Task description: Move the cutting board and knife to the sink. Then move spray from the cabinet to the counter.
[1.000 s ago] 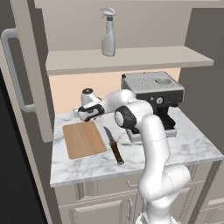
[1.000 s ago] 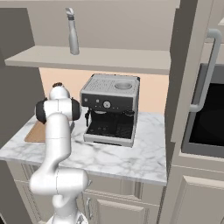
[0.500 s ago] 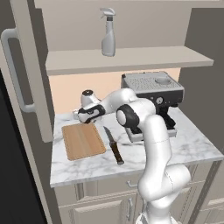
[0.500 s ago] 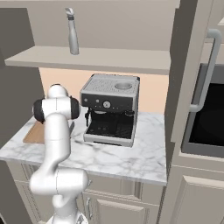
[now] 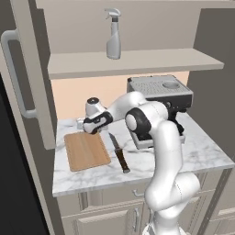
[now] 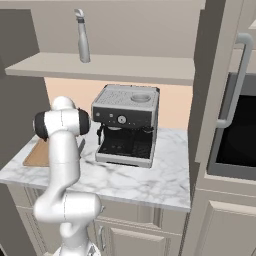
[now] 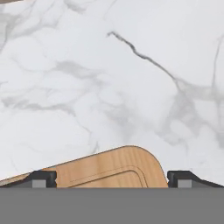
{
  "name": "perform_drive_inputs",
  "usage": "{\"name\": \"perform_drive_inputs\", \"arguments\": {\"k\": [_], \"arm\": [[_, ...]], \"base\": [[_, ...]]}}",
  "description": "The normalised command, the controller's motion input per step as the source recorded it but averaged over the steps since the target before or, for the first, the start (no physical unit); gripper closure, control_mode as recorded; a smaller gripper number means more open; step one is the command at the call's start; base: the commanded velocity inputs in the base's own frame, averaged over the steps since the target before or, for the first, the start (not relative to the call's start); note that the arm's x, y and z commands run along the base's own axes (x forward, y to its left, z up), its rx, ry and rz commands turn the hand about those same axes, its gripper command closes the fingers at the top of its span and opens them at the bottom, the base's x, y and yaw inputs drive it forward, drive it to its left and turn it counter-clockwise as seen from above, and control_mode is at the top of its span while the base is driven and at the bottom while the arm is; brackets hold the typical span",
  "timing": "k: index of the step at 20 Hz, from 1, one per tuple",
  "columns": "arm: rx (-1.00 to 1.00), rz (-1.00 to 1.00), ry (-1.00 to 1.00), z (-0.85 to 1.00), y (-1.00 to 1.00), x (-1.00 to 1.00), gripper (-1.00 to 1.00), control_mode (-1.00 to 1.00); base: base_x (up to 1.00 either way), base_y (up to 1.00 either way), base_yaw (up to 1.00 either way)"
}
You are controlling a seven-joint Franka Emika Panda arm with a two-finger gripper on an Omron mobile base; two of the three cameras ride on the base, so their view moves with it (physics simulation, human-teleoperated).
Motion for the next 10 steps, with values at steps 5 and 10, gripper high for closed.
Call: {"name": "perform_drive_inputs", "arguments": {"k": [5,10], "arm": [[0.0,0.0,-0.02,-0.39,0.11,-0.67,-1.0,-1.0],[0.0,0.0,-0.02,-0.4,0.12,-0.69,-1.0,-1.0]], "base": [[0.0,0.0,0.0],[0.0,0.0,0.0]]}}
